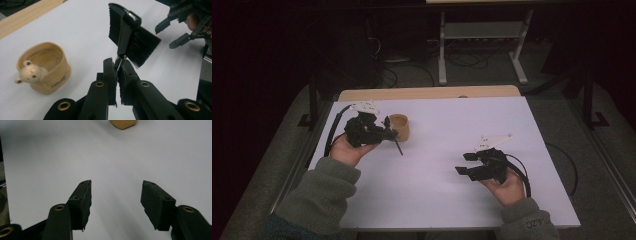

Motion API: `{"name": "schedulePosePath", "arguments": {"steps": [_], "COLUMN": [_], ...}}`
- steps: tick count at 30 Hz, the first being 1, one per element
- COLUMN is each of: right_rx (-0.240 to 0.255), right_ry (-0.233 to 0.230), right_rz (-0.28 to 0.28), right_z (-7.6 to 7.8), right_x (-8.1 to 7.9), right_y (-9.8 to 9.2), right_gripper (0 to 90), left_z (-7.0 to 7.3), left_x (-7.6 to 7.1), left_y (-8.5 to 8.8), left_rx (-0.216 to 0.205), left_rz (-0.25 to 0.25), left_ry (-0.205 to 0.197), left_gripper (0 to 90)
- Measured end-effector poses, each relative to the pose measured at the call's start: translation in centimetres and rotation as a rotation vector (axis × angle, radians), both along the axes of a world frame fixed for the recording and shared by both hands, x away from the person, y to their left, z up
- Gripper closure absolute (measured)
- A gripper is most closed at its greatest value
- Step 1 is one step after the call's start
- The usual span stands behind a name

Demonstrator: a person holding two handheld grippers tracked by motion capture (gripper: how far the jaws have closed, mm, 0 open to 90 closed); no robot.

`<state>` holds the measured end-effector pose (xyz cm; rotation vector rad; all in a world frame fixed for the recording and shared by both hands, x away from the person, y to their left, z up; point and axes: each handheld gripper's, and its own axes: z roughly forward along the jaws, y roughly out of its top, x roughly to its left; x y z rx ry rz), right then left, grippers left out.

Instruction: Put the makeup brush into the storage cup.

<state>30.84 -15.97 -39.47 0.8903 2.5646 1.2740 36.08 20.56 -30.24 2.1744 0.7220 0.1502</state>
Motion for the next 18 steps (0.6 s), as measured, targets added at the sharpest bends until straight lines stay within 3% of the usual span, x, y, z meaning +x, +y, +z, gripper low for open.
{"name": "schedulePosePath", "arguments": {"steps": [10,18], "right_rx": [0.014,0.012], "right_ry": [0.013,0.007], "right_rz": [-0.023,-0.023], "right_z": [0.0,-0.1], "right_x": [0.1,0.3], "right_y": [-0.8,-0.9], "right_gripper": [39.7,39.1], "left_z": [1.5,1.8], "left_x": [2.3,3.9], "left_y": [0.6,1.0], "left_rx": [0.003,-0.009], "left_rz": [0.047,0.090], "left_ry": [-0.001,0.007], "left_gripper": [85.1,85.2]}}
